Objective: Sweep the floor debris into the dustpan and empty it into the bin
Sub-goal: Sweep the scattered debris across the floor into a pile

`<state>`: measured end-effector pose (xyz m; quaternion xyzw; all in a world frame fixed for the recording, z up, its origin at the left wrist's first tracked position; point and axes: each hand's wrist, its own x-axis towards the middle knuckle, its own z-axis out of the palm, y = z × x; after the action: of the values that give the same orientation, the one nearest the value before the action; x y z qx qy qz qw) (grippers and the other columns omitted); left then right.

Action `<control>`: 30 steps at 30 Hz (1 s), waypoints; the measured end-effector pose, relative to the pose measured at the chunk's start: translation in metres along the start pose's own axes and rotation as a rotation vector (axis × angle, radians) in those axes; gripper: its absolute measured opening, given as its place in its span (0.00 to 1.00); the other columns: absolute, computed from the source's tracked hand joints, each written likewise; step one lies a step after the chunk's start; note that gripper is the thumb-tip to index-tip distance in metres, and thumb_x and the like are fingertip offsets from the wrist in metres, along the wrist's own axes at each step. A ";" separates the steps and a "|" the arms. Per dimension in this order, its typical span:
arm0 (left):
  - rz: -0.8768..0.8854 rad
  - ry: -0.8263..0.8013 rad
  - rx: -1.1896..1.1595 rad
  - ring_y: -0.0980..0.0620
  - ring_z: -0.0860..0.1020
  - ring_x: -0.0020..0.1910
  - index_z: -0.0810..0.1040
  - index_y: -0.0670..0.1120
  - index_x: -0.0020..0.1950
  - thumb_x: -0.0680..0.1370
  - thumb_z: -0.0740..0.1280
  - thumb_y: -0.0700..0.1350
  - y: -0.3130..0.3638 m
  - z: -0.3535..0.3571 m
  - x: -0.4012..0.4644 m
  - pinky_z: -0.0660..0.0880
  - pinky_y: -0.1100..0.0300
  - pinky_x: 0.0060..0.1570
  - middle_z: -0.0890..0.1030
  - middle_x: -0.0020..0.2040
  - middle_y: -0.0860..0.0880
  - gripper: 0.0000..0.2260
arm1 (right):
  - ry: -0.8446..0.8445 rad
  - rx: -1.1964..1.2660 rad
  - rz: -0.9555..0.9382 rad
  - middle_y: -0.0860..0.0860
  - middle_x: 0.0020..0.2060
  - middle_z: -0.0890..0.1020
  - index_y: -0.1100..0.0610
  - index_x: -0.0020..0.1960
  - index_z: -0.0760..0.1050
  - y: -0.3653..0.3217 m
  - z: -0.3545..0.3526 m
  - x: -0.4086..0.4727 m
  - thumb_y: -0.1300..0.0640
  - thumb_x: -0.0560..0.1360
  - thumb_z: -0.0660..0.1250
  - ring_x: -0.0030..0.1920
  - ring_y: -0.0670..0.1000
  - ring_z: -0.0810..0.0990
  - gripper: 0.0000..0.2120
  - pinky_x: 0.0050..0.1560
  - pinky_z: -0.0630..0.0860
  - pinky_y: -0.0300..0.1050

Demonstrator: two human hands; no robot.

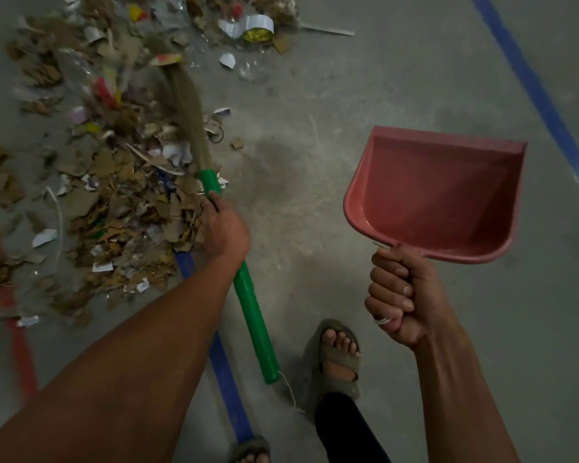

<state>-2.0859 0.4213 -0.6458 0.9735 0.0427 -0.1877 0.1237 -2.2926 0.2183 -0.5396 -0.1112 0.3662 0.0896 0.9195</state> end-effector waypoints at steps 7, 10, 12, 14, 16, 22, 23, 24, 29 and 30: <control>0.141 -0.016 -0.081 0.38 0.76 0.66 0.46 0.43 0.85 0.82 0.61 0.37 0.007 0.004 -0.043 0.77 0.50 0.56 0.49 0.85 0.43 0.35 | -0.031 -0.043 0.033 0.45 0.18 0.58 0.50 0.32 0.55 0.026 0.011 -0.003 0.57 0.80 0.57 0.18 0.45 0.49 0.20 0.18 0.52 0.36; 0.270 -0.072 0.000 0.37 0.76 0.66 0.45 0.44 0.85 0.81 0.60 0.36 0.000 0.008 -0.059 0.77 0.49 0.55 0.46 0.85 0.44 0.35 | -0.032 -0.067 0.039 0.45 0.19 0.54 0.50 0.33 0.54 0.038 0.013 -0.006 0.57 0.79 0.58 0.18 0.45 0.49 0.19 0.17 0.53 0.36; 0.340 -0.148 0.096 0.36 0.76 0.66 0.46 0.46 0.85 0.81 0.60 0.37 -0.010 0.009 -0.064 0.76 0.47 0.58 0.45 0.85 0.44 0.35 | -0.033 -0.077 0.044 0.45 0.19 0.55 0.50 0.33 0.54 0.046 0.012 -0.009 0.57 0.79 0.59 0.18 0.45 0.49 0.20 0.17 0.53 0.36; 0.359 -0.230 0.177 0.36 0.75 0.67 0.48 0.47 0.85 0.81 0.60 0.38 -0.022 0.010 -0.064 0.74 0.45 0.61 0.47 0.85 0.45 0.35 | -0.028 -0.094 0.047 0.45 0.18 0.57 0.50 0.32 0.56 0.052 0.013 -0.011 0.57 0.79 0.59 0.18 0.45 0.49 0.20 0.17 0.54 0.35; 0.302 -0.301 0.215 0.36 0.72 0.71 0.50 0.47 0.85 0.81 0.62 0.39 -0.034 0.008 -0.058 0.73 0.43 0.65 0.49 0.85 0.45 0.34 | -0.022 -0.109 0.051 0.45 0.18 0.58 0.51 0.31 0.57 0.056 0.014 -0.013 0.57 0.79 0.59 0.18 0.45 0.49 0.20 0.17 0.54 0.35; 0.006 -0.146 0.103 0.36 0.74 0.67 0.52 0.40 0.83 0.81 0.67 0.45 -0.069 -0.014 -0.022 0.75 0.45 0.62 0.61 0.78 0.37 0.36 | -0.021 -0.117 0.050 0.45 0.19 0.55 0.50 0.31 0.55 0.064 0.013 -0.021 0.57 0.79 0.58 0.18 0.45 0.48 0.20 0.17 0.53 0.35; -0.005 -0.109 0.081 0.36 0.74 0.67 0.51 0.40 0.83 0.81 0.68 0.44 -0.072 -0.019 -0.021 0.75 0.45 0.62 0.59 0.79 0.37 0.37 | -0.022 -0.117 0.047 0.45 0.19 0.54 0.50 0.32 0.54 0.065 0.013 -0.021 0.57 0.79 0.57 0.18 0.45 0.48 0.19 0.17 0.52 0.36; 0.009 -0.076 0.075 0.36 0.74 0.68 0.49 0.40 0.83 0.80 0.69 0.43 -0.075 -0.022 -0.022 0.75 0.45 0.61 0.55 0.81 0.38 0.38 | -0.021 -0.116 0.045 0.45 0.19 0.55 0.50 0.32 0.54 0.066 0.013 -0.022 0.57 0.79 0.57 0.18 0.45 0.48 0.19 0.17 0.52 0.36; 0.052 -0.062 0.068 0.36 0.73 0.69 0.47 0.40 0.84 0.81 0.68 0.41 -0.071 -0.028 -0.035 0.75 0.48 0.60 0.51 0.83 0.39 0.38 | -0.037 -0.112 0.034 0.45 0.18 0.57 0.50 0.32 0.55 0.065 0.015 -0.021 0.57 0.79 0.59 0.18 0.45 0.48 0.19 0.17 0.53 0.36; 0.059 -0.063 0.065 0.36 0.71 0.71 0.48 0.39 0.84 0.81 0.67 0.41 -0.067 -0.027 -0.038 0.75 0.47 0.62 0.52 0.83 0.38 0.38 | -0.038 -0.114 0.029 0.45 0.18 0.56 0.50 0.32 0.56 0.063 0.015 -0.021 0.57 0.79 0.59 0.18 0.45 0.48 0.19 0.17 0.53 0.35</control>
<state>-2.1199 0.4915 -0.6219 0.9714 0.0041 -0.2156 0.0990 -2.3133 0.2812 -0.5226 -0.1564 0.3445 0.1260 0.9171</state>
